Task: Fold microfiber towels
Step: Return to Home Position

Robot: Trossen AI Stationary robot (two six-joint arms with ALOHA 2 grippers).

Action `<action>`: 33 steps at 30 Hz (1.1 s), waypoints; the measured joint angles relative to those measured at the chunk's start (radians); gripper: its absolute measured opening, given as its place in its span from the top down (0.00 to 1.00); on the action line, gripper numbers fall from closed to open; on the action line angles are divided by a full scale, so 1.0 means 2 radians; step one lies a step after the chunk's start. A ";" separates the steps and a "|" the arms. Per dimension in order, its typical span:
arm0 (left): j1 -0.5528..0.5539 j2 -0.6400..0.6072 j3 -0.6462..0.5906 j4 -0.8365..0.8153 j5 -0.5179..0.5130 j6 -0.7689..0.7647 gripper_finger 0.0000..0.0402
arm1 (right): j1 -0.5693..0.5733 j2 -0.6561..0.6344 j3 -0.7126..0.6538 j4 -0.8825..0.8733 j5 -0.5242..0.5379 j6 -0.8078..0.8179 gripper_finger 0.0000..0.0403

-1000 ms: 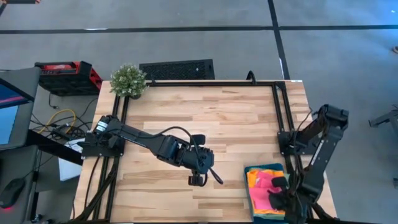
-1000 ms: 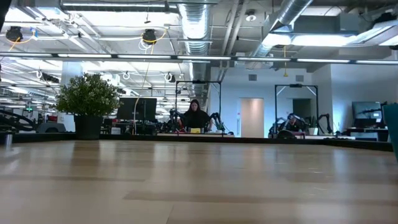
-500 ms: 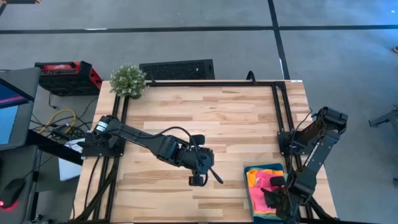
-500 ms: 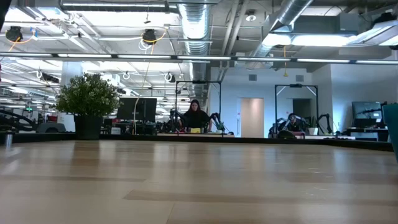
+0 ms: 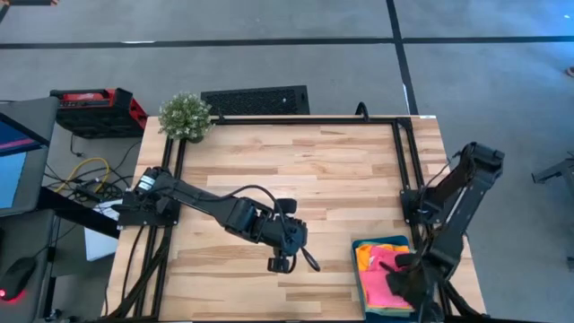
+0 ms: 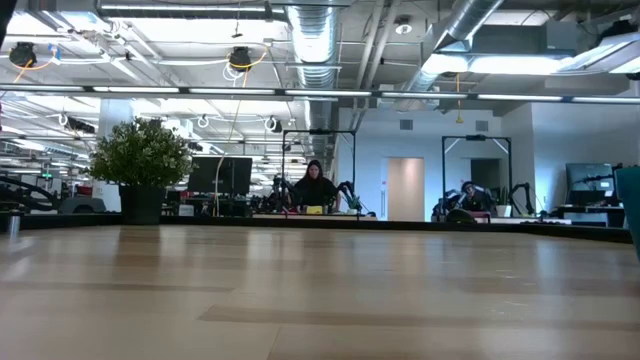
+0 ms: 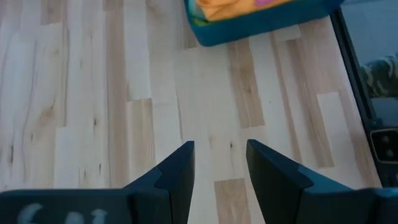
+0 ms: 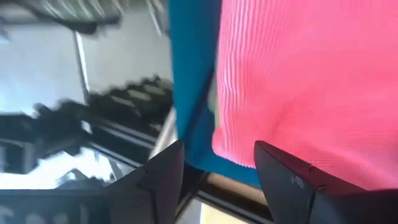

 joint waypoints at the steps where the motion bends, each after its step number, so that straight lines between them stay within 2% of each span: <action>1: -0.001 0.000 0.000 -0.002 -0.002 0.002 0.65 | 0.000 -0.014 0.000 0.000 0.012 0.004 0.46; 5: -0.011 -0.007 0.000 -0.006 -0.044 0.027 0.65 | 0.001 -0.077 0.000 0.000 0.086 0.003 0.47; 8: -0.022 -0.023 0.000 -0.021 -0.088 0.043 0.66 | 0.001 -0.127 0.000 -0.001 0.158 -0.030 0.51; 10: -0.028 -0.037 0.000 -0.035 -0.097 0.043 0.69 | 0.000 -0.158 0.000 -0.003 0.211 -0.065 0.55; 13: -0.037 -0.056 0.000 -0.057 -0.102 0.041 0.77 | 0.000 -0.203 0.000 -0.007 0.290 -0.115 0.63; 18: -0.041 -0.091 -0.003 -0.099 -0.117 0.039 0.97 | 0.000 -0.258 0.000 -0.029 0.410 -0.185 0.80; 20: -0.041 -0.110 -0.015 -0.103 -0.119 0.039 0.98 | 0.000 -0.273 0.000 -0.039 0.444 -0.216 0.87; 22: -0.041 -0.136 -0.043 -0.098 -0.122 0.039 0.98 | 0.000 -0.282 0.000 -0.050 0.476 -0.245 0.95; 24: -0.041 -0.171 -0.084 -0.082 -0.133 0.035 0.99 | 0.000 -0.292 0.000 -0.059 0.498 -0.271 0.98; 28: -0.041 -0.264 -0.197 -0.012 -0.144 0.024 1.00 | 0.000 -0.319 0.000 -0.060 0.531 -0.293 0.94; 33: -0.041 -0.403 -0.366 0.137 -0.141 0.045 1.00 | -0.012 -0.353 -0.010 -0.063 0.552 -0.296 0.95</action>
